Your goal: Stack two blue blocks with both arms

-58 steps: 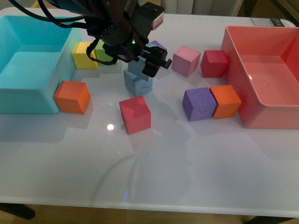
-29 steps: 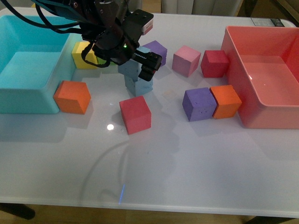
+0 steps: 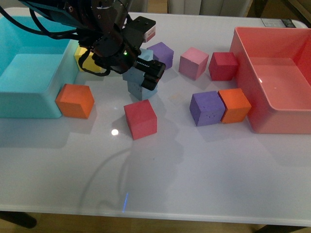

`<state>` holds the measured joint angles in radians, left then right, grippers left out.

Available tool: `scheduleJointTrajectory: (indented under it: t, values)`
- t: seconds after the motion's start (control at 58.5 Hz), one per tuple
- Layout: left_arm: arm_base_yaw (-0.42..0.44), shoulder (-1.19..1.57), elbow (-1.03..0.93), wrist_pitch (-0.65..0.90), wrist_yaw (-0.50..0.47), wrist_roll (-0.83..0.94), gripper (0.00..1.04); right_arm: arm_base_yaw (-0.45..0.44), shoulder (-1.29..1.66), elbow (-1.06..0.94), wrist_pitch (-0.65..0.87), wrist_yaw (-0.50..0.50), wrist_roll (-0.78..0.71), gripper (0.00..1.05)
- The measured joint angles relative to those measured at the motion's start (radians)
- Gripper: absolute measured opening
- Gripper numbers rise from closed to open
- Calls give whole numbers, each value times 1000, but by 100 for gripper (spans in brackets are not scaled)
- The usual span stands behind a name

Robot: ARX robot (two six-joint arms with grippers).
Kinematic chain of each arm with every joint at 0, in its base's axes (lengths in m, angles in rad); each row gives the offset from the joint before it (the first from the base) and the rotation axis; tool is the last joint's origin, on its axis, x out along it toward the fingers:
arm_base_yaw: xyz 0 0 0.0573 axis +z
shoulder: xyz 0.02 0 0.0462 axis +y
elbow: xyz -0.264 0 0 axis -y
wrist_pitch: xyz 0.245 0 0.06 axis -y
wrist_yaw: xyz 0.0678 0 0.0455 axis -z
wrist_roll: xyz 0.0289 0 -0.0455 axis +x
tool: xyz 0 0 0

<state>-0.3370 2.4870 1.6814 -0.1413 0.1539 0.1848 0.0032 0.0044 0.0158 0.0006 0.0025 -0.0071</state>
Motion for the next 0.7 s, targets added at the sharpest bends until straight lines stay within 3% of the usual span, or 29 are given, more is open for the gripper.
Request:
scheduleJointTrajectory:
  t: [0.41, 0.701]
  values:
    - [28, -154, -189, 51, 9, -33, 96, 0, 0, 0, 0, 0, 0, 96]
    - [87, -391, -460, 167, 2, -47, 96, 0, 0, 0, 0, 0, 0, 96]
